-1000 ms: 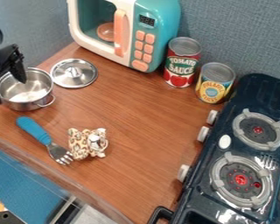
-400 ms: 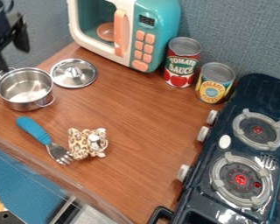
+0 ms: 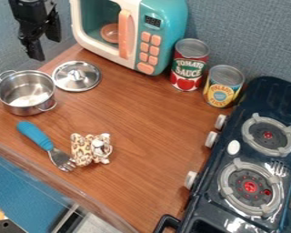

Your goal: Put the lid on the silver pot

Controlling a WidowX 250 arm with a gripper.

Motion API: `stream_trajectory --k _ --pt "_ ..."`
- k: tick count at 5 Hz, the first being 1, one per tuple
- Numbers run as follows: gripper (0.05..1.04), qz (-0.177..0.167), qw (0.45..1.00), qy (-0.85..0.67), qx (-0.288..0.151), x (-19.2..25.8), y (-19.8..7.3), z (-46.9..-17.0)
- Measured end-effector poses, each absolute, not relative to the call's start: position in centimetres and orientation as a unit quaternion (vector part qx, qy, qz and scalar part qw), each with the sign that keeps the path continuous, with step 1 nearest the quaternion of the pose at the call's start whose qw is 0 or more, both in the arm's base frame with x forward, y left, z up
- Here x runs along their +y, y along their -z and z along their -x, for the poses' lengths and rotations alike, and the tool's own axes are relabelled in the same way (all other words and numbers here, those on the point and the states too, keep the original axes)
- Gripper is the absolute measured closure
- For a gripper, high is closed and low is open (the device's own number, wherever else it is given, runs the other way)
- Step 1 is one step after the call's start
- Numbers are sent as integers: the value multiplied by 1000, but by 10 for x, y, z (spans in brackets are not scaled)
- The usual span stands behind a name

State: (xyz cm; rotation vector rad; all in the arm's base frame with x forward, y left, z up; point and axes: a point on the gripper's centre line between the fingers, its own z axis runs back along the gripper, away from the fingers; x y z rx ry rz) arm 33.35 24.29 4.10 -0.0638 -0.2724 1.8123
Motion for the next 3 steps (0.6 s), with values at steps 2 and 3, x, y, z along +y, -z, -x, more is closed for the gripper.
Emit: stream_trajectory --k 2,3 --pt "83 39 605 -787 -116 244 -27 -356" --pt "83 26 620 -777 -107 235 -9 -361"
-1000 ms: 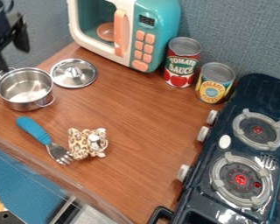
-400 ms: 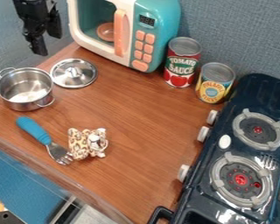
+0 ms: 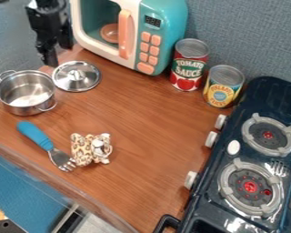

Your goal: Put the lid on the silver pot

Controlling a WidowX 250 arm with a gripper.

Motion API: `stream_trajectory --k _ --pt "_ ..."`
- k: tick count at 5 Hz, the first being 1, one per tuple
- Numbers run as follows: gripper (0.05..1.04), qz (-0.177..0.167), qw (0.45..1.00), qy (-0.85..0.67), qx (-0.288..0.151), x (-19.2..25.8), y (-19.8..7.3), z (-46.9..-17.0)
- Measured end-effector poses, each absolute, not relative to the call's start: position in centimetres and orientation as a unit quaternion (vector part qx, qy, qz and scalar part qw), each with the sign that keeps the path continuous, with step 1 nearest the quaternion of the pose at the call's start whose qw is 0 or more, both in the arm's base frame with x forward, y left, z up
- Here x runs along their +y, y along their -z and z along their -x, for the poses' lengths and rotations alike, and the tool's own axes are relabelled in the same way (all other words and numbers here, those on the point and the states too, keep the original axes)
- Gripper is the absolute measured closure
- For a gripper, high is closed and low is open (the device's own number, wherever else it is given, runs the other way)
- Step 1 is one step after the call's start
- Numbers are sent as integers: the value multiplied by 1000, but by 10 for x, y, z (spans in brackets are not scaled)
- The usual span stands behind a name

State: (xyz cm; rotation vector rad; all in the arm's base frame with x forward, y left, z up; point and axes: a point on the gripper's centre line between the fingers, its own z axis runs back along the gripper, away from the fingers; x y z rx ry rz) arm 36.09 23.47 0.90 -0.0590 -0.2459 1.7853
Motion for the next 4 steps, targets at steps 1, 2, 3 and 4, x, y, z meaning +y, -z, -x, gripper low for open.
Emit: stream_trajectory --k 1,2,3,4 --pt "83 16 627 -771 -108 231 3 -364" --pt "83 8 632 -768 -103 232 15 -369" --pt "83 2 630 -770 -99 236 22 -371" --pt "135 -2 634 -767 -97 238 25 -376"
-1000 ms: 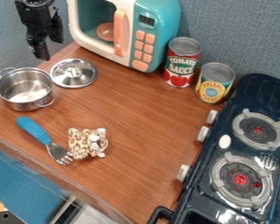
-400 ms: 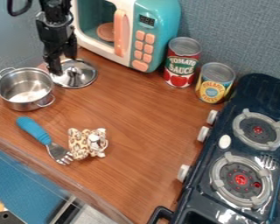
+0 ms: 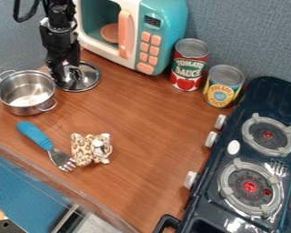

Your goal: Put the lid on the silver pot

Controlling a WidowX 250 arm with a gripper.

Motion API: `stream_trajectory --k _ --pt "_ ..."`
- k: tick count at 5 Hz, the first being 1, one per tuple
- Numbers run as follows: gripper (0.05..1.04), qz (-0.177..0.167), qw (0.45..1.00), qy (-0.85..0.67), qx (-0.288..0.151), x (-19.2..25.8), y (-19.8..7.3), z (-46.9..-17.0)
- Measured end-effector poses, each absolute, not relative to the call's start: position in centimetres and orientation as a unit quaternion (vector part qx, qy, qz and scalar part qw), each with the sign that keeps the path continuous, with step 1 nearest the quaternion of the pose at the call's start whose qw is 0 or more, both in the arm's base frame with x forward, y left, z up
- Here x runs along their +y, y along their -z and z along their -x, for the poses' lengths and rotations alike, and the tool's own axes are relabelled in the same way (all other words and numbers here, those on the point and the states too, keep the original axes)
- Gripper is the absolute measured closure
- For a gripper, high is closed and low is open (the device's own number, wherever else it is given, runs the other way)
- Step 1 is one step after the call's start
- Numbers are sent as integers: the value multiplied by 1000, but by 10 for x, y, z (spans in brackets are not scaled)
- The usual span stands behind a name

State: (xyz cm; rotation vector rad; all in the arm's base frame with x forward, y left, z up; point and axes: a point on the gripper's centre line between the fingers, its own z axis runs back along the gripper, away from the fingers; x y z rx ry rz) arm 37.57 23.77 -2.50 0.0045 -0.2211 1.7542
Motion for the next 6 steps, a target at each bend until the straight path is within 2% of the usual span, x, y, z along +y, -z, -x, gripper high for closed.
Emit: stream_trajectory --k 2,3,4,5,6 --pt "726 6 639 -763 -97 235 29 -377" --pt "864 9 648 -755 -101 225 30 -375" --pt "749 7 656 -749 -95 217 29 -373" --pt "460 8 660 -747 -73 209 28 -372" --pt "163 11 668 -740 -74 202 24 -379"
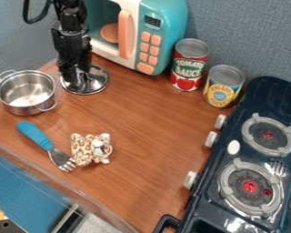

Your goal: Put the lid on the silver pot

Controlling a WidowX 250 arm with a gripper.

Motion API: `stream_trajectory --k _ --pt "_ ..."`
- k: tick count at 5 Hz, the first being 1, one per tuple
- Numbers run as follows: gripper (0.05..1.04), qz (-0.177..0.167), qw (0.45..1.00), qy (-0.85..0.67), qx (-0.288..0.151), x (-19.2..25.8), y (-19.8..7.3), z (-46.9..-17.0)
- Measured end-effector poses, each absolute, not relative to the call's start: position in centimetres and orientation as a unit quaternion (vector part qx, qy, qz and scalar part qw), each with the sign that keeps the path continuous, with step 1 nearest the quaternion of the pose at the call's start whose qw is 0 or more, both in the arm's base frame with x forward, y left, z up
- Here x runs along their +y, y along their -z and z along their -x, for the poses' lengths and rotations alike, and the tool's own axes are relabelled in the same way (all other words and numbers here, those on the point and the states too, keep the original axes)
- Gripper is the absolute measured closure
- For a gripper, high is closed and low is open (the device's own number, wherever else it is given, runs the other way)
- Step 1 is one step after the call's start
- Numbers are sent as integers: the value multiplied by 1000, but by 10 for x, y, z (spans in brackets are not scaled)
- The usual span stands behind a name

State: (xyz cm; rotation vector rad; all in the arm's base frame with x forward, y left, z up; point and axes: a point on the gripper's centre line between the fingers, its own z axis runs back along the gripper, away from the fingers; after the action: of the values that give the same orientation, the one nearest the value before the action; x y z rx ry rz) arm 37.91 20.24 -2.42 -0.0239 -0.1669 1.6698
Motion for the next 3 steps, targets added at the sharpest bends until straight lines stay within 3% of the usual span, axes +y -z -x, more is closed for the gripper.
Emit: stream_trajectory --k 1,2,3 --pt "111 12 669 -740 -70 201 22 -381" --pt "286 9 676 -734 -64 196 26 -389" --pt "595 12 676 -734 -66 196 27 -393"
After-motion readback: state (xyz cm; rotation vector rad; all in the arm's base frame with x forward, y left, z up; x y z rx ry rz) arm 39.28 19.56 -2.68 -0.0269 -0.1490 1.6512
